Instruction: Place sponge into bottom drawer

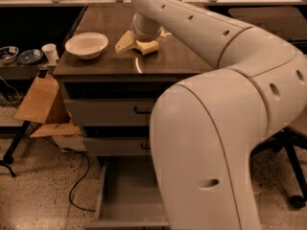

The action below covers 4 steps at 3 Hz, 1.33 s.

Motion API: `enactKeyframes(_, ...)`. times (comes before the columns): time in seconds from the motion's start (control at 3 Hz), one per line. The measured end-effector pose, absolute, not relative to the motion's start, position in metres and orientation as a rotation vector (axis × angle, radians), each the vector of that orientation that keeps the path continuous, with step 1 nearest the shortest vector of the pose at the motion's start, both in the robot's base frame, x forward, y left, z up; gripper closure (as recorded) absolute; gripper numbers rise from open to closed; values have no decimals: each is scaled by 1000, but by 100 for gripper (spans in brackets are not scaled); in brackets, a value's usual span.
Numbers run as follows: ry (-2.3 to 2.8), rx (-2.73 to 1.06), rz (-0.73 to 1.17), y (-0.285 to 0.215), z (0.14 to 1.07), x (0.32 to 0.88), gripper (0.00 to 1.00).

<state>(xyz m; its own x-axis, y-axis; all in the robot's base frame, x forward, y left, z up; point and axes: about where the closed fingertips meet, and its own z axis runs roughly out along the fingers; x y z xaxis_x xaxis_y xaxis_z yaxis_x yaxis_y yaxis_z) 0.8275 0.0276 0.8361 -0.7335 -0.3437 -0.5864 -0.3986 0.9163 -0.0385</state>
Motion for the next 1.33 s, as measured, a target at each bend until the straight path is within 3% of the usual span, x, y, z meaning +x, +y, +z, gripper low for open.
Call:
enactKeyframes(0.67,2490,-455,80,30,847,835,42)
enactKeyframes(1.0,2485,-447,96,29,852,834,74)
enactKeyframes(1.33,2483,-461,132,29,857,830,97)
